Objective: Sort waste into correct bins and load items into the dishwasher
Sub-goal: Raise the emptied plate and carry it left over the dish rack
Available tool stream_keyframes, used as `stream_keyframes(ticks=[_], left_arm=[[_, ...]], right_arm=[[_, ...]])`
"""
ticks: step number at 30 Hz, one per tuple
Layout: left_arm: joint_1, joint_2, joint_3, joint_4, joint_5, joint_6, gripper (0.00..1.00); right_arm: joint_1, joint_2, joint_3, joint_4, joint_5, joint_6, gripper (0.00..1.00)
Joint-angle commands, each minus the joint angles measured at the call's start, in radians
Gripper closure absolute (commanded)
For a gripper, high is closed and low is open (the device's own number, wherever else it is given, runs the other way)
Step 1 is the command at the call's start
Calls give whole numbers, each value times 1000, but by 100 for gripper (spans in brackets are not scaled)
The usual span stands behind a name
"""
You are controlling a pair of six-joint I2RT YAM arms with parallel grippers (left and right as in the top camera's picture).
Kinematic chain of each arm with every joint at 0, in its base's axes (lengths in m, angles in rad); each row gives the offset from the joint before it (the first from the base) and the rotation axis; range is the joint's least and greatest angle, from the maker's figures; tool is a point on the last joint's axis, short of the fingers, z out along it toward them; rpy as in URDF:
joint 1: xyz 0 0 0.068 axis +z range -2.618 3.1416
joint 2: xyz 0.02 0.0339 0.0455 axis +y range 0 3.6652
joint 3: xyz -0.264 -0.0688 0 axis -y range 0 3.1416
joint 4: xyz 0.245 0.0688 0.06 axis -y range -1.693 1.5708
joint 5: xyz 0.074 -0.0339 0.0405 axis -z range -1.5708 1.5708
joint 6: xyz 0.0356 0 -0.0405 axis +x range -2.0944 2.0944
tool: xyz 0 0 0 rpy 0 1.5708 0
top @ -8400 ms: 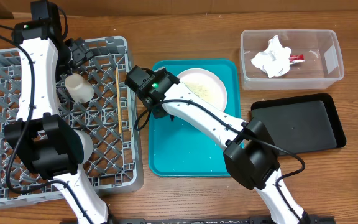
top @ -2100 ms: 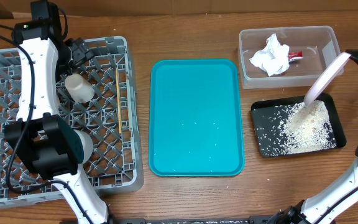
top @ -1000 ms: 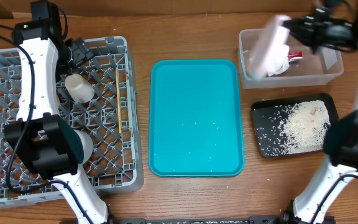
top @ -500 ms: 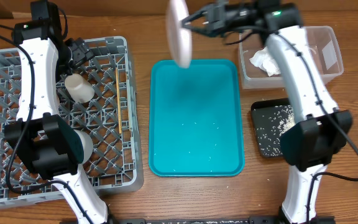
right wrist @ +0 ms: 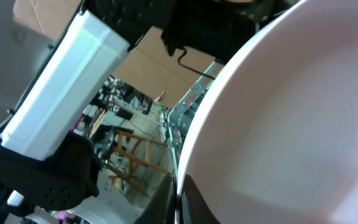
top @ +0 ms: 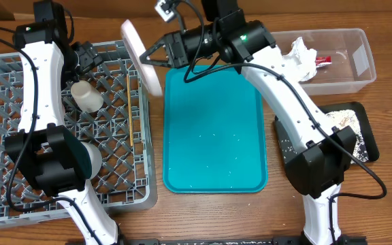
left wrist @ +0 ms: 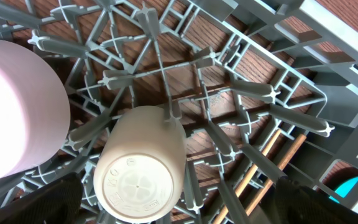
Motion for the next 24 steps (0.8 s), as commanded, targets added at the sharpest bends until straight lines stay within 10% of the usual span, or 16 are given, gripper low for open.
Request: stream_keyframes(ticks=[1, 24], left_arm=[[-2, -1, 23, 2, 9, -18, 0], [178, -1, 24, -157, -28, -81, 0]], right_arm=[[4, -44, 4, 6, 1, -36, 96], [19, -40, 4, 1, 56, -21, 96]])
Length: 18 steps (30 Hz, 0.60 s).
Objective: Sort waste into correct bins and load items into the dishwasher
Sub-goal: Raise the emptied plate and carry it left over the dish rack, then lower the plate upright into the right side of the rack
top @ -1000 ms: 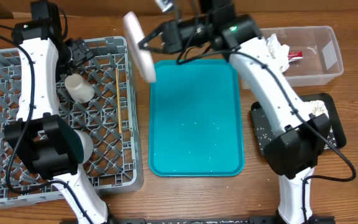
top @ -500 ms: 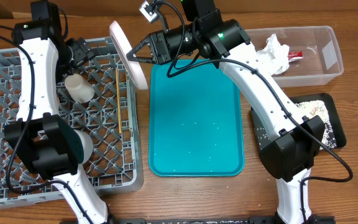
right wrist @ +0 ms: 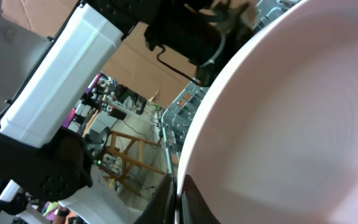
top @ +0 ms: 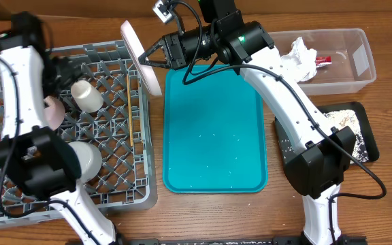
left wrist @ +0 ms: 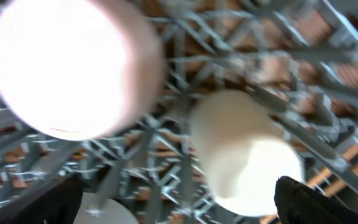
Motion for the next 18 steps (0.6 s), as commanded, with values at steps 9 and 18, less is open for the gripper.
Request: stream_keyframes(ticks=[9, 18], left_arm=[[128, -1, 23, -13, 57, -26, 0], [140, -1, 22, -13, 54, -26, 0]], right_arm=[[50, 6, 4, 45, 40, 24, 96], [57, 55, 4, 98, 44, 80, 96]])
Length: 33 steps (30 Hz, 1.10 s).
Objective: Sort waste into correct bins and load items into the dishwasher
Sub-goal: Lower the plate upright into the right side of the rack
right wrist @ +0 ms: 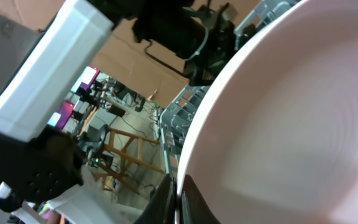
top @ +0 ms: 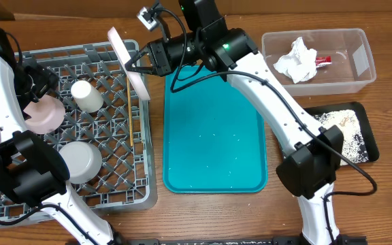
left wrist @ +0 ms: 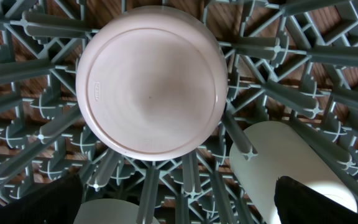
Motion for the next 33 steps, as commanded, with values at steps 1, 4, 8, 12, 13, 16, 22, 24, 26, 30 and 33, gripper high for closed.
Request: stream_keyframes(ticks=[1, 4, 8, 12, 13, 16, 22, 24, 26, 30, 33], left_arm=[[9, -1, 21, -3, 8, -13, 0], [9, -1, 21, -3, 8, -13, 0], [9, -1, 21, -3, 8, -13, 0], [9, -1, 21, -3, 8, -13, 0], [9, -1, 21, -3, 8, -13, 0], [9, -1, 21, -3, 8, -13, 0], [9, -1, 18, -2, 7, -13, 0], [9, -1, 18, -2, 7, -13, 0], [8, -1, 18, -1, 7, -13, 0], [8, -1, 18, -1, 7, -13, 0], [8, -1, 18, -2, 7, -13, 0]], right_arm=[[-1, 21, 4, 30, 1, 44, 96], [-2, 22, 4, 43, 1, 50, 96], [-1, 22, 4, 61, 0, 86, 96], [-2, 22, 4, 94, -28, 124, 96], [-2, 22, 4, 102, -42, 124, 96], [-2, 22, 4, 121, -60, 128, 96], [-2, 22, 4, 133, -59, 146, 96], [-2, 22, 4, 135, -60, 154, 96], [-2, 22, 4, 134, -60, 154, 96], [-2, 22, 4, 131, -58, 153, 96], [-2, 22, 4, 129, -51, 153, 96]])
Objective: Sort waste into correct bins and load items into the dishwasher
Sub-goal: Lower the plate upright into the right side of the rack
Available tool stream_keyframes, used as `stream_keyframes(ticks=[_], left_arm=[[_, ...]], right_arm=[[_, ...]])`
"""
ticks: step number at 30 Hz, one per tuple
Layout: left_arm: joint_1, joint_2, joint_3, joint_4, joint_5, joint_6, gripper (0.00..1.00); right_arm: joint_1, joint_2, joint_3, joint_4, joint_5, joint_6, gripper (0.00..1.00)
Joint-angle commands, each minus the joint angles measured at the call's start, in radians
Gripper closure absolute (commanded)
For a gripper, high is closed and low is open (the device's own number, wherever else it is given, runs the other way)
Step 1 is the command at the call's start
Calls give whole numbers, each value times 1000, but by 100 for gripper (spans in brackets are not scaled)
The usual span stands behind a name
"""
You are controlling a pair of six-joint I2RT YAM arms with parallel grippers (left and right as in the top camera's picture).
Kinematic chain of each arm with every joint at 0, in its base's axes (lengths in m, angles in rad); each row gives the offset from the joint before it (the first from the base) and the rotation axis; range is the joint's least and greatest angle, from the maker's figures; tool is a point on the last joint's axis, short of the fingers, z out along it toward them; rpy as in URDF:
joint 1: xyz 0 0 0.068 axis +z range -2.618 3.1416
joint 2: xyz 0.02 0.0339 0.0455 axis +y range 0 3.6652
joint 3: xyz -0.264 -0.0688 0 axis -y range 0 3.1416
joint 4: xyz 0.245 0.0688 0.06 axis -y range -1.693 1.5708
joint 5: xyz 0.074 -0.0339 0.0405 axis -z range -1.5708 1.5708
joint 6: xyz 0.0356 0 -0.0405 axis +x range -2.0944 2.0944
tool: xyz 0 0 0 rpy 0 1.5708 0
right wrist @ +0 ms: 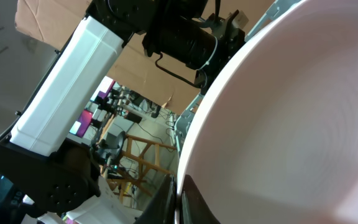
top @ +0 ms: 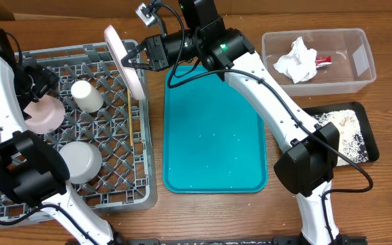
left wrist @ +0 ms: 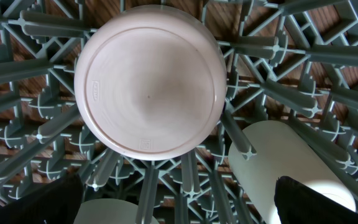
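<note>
My right gripper (top: 143, 60) is shut on the rim of a pink plate (top: 124, 60), held on edge over the right side of the grey dish rack (top: 5, 204). In the right wrist view the plate (right wrist: 291, 112) fills the frame with its rim between the fingers (right wrist: 168, 202). My left gripper (top: 34, 76) hovers open at the rack's far left, above an upturned pink bowl (left wrist: 149, 81). A white cup (left wrist: 291, 168) lies beside the bowl, and a second upturned bowl (top: 80, 160) sits nearer the front.
A teal tray (top: 213, 133) lies right of the rack. A clear bin (top: 356, 64) with crumpled paper stands at the back right. A black tray (top: 342, 129) with white crumbs sits below it. A wooden chopstick (top: 128, 95) rests in the rack.
My right gripper has carried the pink plate a little further left and up over the rack's right edge. The left arm and the pink bowl have not moved.
The left gripper hung over the white cup in the rack while the right held the plate above the tray's far-left corner. The left arm then shifted to the rack's far left, where the pink bowl came to rest upturned. The plate has moved leftward over the rack.
</note>
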Motion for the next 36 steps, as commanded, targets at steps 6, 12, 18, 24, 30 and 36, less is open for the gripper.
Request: stream_keyframes(ticks=[6, 12, 18, 24, 30, 36], left_arm=[[8, -1, 18, -2, 3, -13, 0], [8, -1, 18, -2, 4, -13, 0], [8, -1, 18, -3, 4, -13, 0], [8, -1, 18, -3, 5, -13, 0], [8, -1, 18, -2, 5, -13, 0], [8, -1, 16, -3, 5, -13, 0]], right_arm=[[-2, 3, 5, -39, 11, -5, 96], [-2, 31, 5, -74, 11, 0, 96], [-4, 42, 5, -76, 59, 40, 96], [0, 59, 5, -66, 267, 243, 96], [0, 87, 5, 34, 259, 385, 96], [0, 90, 5, 204, 169, 478, 96]])
